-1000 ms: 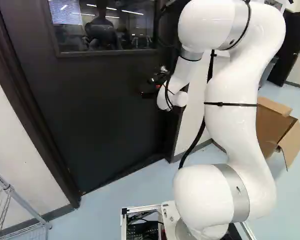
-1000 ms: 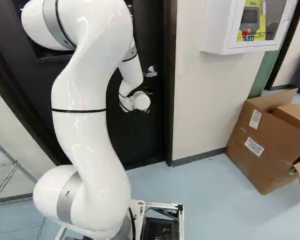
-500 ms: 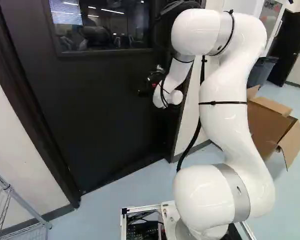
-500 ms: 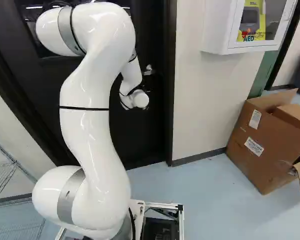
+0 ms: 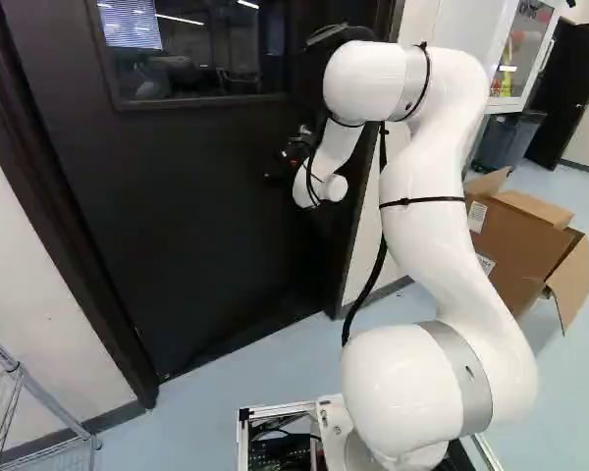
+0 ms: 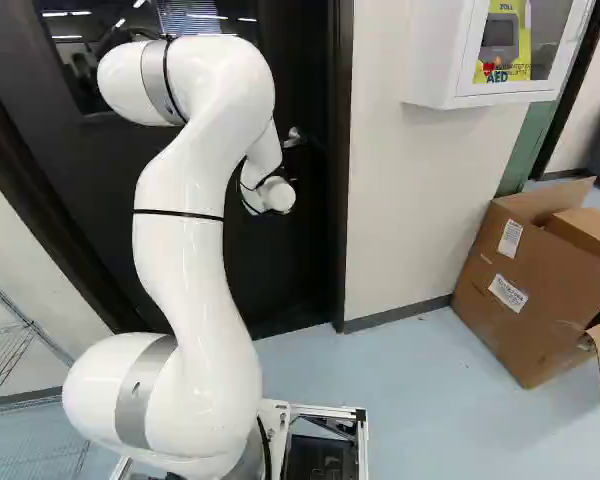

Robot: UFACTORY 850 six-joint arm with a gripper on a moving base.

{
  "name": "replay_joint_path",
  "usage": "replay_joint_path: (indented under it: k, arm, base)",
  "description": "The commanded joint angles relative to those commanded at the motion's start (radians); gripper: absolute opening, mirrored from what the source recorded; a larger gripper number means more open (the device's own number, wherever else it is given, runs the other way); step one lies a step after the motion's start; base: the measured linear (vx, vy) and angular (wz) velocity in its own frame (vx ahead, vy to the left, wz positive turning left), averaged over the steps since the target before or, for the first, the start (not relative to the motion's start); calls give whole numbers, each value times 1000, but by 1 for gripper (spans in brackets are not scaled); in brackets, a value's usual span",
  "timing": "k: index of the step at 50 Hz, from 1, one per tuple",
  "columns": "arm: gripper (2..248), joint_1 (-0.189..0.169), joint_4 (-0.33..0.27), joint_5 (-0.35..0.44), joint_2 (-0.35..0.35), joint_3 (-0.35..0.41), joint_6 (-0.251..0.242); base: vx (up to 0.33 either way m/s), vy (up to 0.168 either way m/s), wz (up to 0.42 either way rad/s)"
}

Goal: Open the door and move inside

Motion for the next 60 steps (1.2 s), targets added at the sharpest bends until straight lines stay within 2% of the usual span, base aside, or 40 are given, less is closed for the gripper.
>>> replay_joint_path:
  k: [17,28,48,60]
  arm:
    - [247,22,-2,0,-80,-114,0]
    - [247,33,-2,0,-114,-162,0]
    - [247,35,-2,0,-123,-175,0]
    - [247,36,9,0,-101,-143,0]
  base:
    - [0,0,0]
    - [0,0,0]
    - [0,0,0]
    - [0,0,0]
